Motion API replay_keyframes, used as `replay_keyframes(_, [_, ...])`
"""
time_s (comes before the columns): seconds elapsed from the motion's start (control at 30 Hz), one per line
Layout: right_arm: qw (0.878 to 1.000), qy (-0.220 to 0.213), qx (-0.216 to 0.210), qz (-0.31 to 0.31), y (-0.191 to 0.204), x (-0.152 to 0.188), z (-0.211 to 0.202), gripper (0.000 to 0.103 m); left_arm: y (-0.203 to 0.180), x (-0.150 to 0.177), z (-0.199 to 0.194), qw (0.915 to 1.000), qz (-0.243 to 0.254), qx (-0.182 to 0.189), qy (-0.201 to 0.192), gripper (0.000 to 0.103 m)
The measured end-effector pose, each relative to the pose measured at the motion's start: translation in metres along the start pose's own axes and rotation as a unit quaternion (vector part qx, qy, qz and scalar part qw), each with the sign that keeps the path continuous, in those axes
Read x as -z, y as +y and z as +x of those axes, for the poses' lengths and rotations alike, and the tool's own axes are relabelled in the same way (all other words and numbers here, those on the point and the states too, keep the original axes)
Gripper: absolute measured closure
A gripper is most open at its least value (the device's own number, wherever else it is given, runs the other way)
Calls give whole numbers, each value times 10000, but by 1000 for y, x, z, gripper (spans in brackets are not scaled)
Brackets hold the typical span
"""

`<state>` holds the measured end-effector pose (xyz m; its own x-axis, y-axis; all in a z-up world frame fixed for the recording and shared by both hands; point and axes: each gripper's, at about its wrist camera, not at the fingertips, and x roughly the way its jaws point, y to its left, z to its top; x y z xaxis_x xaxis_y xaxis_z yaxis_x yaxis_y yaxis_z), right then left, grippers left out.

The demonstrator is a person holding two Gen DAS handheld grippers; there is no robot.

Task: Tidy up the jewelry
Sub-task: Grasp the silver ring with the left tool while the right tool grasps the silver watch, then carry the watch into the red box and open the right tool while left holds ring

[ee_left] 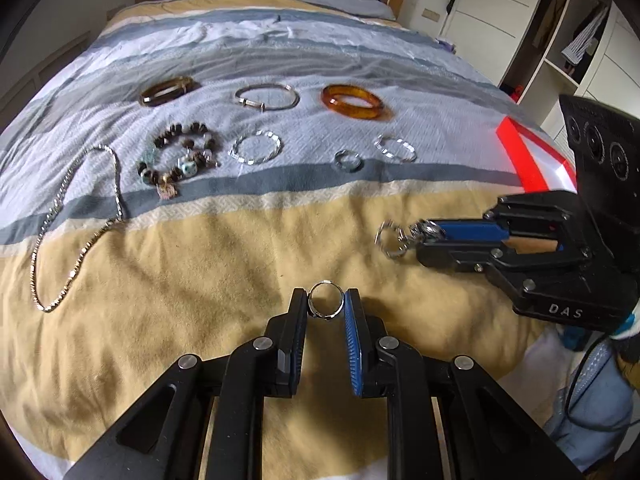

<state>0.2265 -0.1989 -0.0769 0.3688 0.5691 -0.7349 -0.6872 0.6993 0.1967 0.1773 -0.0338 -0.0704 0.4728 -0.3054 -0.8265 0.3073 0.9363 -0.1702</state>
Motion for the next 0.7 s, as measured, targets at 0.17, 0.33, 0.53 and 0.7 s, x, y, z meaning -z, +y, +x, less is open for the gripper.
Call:
replay_keyframes(0.17, [9997,-187,72,161,7,7,-29,90,-16,-4,-17,9999,27,41,-136,85])
replay_keyframes(0.33, [9979,-455,325,338,3,17,-74,90,-44,-12,-28,9994,88,210,-248,85])
replay_keyframes(0.53, [9903,-763,956,654,-32,35,-146,90,-102,-34,-21,9966,345,686,-307,85])
replay_keyframes(0.7, [9761,-791,1681,1129,-87,66,-199,90,-166,-67,0,9898,662,1219,-322,85])
